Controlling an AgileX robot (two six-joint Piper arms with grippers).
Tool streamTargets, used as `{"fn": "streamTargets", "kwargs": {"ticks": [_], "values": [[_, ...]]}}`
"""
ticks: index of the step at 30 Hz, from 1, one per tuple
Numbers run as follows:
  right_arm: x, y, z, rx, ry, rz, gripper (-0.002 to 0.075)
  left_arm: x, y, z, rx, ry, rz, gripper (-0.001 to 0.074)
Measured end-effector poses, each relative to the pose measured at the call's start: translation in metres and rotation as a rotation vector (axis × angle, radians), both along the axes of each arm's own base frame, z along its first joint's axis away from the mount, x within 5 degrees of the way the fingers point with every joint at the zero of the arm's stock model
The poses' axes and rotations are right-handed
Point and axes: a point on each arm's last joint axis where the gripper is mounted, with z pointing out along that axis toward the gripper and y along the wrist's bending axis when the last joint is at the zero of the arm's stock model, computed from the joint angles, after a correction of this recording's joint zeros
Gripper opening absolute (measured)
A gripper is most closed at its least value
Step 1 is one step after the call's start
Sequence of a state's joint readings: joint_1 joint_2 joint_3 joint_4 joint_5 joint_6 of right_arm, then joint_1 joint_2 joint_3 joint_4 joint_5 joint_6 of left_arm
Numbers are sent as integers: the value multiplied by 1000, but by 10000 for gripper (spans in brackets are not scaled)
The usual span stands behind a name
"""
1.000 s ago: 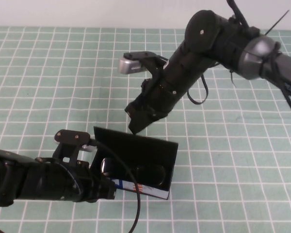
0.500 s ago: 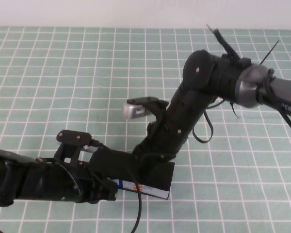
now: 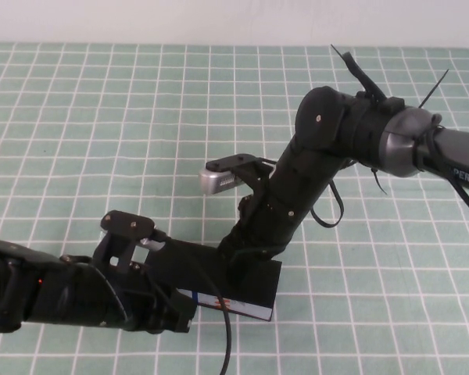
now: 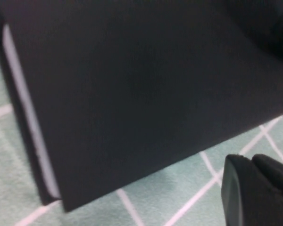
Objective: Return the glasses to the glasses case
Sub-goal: Close the glasses case
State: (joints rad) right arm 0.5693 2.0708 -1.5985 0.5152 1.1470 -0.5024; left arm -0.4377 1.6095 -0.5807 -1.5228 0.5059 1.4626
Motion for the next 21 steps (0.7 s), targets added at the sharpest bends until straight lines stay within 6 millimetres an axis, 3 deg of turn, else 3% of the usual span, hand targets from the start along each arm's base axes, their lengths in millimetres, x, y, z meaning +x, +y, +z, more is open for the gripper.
{"fn": "streamTargets", "kwargs": {"ticks": [5,9,11,14,21], "values": [[-7,-4,26,43,-68,74,-11,-4,0,6,2,-29,-66,-2],[-18,-5,56,122,-117,140,-11,-5,8,24,32,-125,-75,-2],[-22,-6,60,147,-122,158,-11,-4,15,36,19,-158,-32,-2],[-28,-8,49,142,-101,196,-11,-2,28,54,-9,-212,41,-2],[-56,-13,-2,-14,-75,296,-11,-6,52,88,-55,-326,147,-2]]}}
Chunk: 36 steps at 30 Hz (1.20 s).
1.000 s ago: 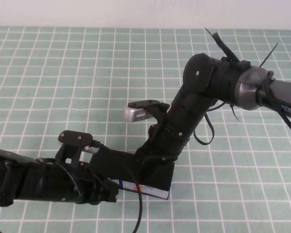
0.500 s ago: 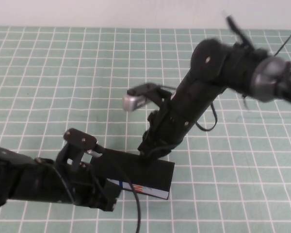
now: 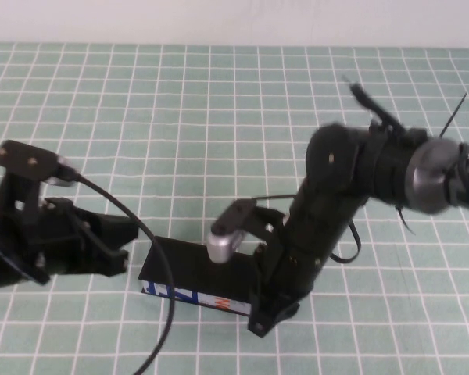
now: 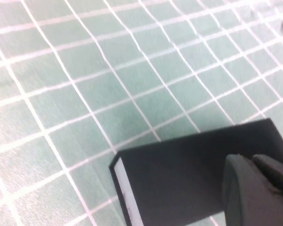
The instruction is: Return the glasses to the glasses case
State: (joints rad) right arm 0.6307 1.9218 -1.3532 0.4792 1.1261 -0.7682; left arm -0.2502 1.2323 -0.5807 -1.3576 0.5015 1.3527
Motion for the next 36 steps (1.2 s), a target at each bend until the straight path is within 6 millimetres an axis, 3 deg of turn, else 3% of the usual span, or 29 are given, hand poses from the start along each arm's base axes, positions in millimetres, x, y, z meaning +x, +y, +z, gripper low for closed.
{"fn": "streamTargets", "kwargs": {"ticks": [4,9,13,18,24,30,34,36], "values": [[5,-5,-12,-46,-90,-34,-11,-3,4,7,-18,-16,4,-2],[18,-5,-14,-59,-221,-106,-11,-5,4,8,-29,-7,-13,-2],[19,-5,-14,-54,-226,-115,-11,-6,3,8,-32,-3,-23,-2],[14,-8,2,-44,-240,-105,-11,-12,0,13,-38,-9,-103,-2],[9,-33,83,90,-439,-296,-11,-23,-8,64,11,-157,-358,-2],[-6,-105,184,284,-715,-629,-11,-35,-7,141,133,-275,-536,-2],[-49,-161,242,344,-946,-761,-11,-40,-1,176,180,-286,-492,-2],[-75,-182,257,366,-1037,-814,-11,-43,1,185,180,-281,-442,-2]]}}
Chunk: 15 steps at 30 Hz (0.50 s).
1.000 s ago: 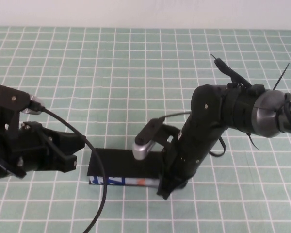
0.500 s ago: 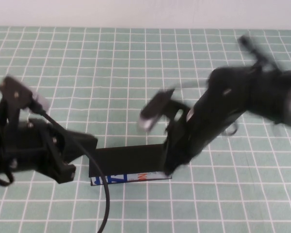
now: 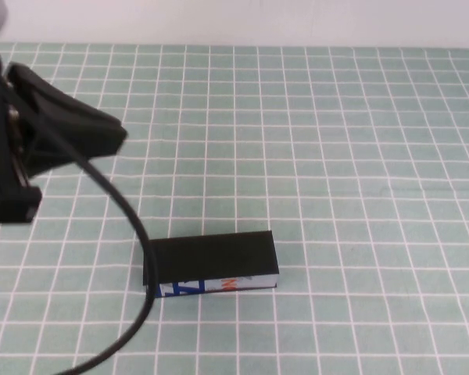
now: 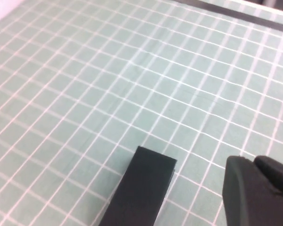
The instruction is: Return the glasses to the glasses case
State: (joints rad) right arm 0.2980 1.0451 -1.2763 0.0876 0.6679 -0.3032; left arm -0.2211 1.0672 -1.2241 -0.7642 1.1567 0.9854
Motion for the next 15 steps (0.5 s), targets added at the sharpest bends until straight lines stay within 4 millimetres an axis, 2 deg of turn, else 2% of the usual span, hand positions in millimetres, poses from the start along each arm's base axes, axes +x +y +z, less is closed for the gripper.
{"fn": "streamTargets", "kwargs": {"ticks": [2,6,8,11,15], "values": [[-32,-17,6,29,-80,-52,-11,-1,2,2,-11,20,55,-2],[-93,-36,-13,83,-178,-81,-11,-4,5,-3,-18,56,106,-2],[-120,-44,-36,121,-191,-92,-11,-6,6,-9,-18,80,113,-2],[-150,-54,-77,144,-199,-125,-11,-9,6,-21,-12,118,122,-2],[-172,-67,-129,151,-195,-212,-11,-9,7,-26,-13,146,133,-2]]}}
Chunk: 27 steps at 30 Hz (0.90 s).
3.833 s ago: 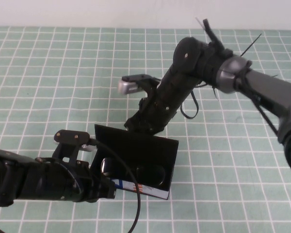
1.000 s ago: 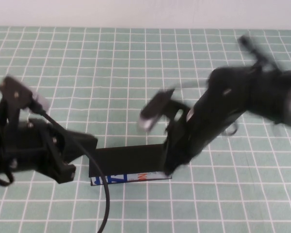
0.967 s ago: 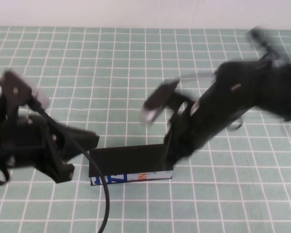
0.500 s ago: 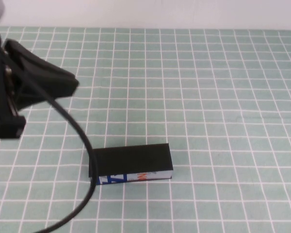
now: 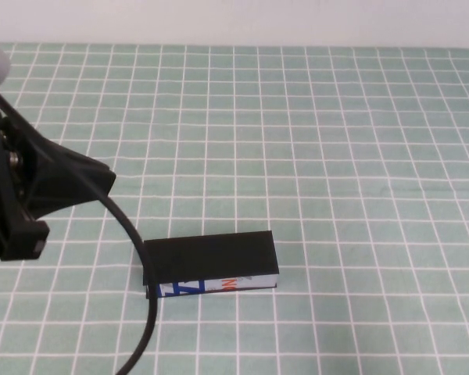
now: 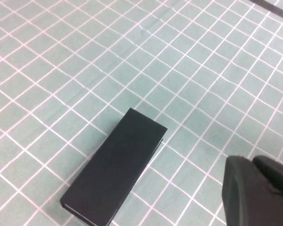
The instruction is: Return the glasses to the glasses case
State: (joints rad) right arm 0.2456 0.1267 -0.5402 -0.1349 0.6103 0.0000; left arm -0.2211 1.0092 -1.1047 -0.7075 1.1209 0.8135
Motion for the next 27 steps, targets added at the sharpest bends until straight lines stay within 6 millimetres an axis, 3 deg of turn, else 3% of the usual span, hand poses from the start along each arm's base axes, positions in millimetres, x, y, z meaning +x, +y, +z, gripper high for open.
{"fn": "streamTargets", "kwargs": {"ticks": [2,6,27], "values": [[-4,-4,-19,18,25,-34,-11,0,0,0,-6,7,2,-2],[-4,-6,-32,21,50,-53,-11,0,-2,1,-28,10,0,-2],[-4,-4,-31,46,35,-42,-11,0,-2,1,-45,31,16,-2]]}}
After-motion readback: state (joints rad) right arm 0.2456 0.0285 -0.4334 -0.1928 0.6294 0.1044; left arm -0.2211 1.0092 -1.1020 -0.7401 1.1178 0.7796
